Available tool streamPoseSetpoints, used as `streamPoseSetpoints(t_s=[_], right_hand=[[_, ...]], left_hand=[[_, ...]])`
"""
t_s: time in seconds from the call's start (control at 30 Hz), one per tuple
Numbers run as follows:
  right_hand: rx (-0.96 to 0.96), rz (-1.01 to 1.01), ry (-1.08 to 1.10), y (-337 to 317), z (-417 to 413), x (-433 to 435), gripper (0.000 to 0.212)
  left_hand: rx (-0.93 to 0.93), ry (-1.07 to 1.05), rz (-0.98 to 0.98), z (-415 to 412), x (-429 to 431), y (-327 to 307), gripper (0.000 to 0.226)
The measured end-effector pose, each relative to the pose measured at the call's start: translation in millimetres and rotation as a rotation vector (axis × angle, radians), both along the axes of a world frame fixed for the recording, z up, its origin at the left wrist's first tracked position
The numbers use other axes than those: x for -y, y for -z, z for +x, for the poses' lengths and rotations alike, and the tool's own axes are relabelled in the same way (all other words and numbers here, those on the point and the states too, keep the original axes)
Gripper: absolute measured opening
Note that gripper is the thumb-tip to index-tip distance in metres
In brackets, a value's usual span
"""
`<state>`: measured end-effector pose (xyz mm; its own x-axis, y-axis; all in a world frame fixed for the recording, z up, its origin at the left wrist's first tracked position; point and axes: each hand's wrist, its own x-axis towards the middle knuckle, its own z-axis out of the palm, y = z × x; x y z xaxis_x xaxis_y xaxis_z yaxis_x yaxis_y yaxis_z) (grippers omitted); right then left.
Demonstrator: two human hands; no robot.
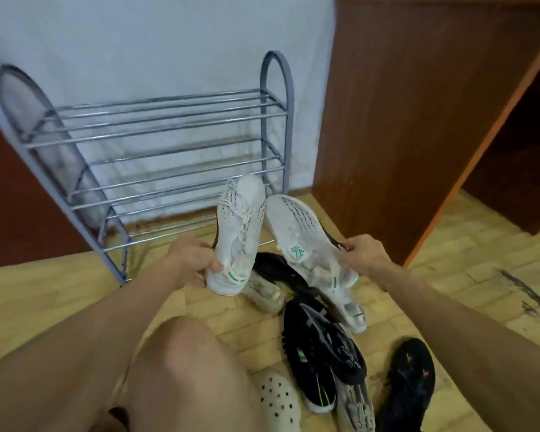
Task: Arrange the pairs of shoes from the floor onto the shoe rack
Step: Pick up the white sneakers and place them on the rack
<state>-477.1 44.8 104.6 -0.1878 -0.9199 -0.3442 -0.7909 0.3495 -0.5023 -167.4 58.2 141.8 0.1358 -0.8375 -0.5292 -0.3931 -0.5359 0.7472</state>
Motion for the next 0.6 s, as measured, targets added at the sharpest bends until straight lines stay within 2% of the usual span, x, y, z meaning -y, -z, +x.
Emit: streamPoseSetpoints(t_s=[0.07, 0.23, 0.37, 0.47, 0.5, 0.6], right_hand=[[-0.118, -0.002, -0.135, -18, 29, 20, 0.007], [-0.326, -0.017, -0.326, -33, 92, 66, 0.009], [-0.486, 0.001, -0.494, -25, 143, 89, 0.008], [-0.534, 0.075, -0.566, -1, 177, 100, 0.028], [-0.536, 0.108, -0.579, 10, 185, 104, 0.031], [-0.461, 0.177, -0.555, 50, 201, 116, 0.025]], left_hand=[[0.014, -0.04, -0.004, 25, 0, -4, 0.026], [-0.004, -0.112, 0.063, 79, -6, 16, 0.022], [-0.021, -0.161, 0.163, 111, -6, 45, 0.033], [-0.069, -0.21, 0.232, 125, -3, 73, 0.013], [-0.076, -0.236, 0.251, 130, -1, 82, 0.014], [-0.055, -0.243, 0.286, 147, 14, 108, 0.012]])
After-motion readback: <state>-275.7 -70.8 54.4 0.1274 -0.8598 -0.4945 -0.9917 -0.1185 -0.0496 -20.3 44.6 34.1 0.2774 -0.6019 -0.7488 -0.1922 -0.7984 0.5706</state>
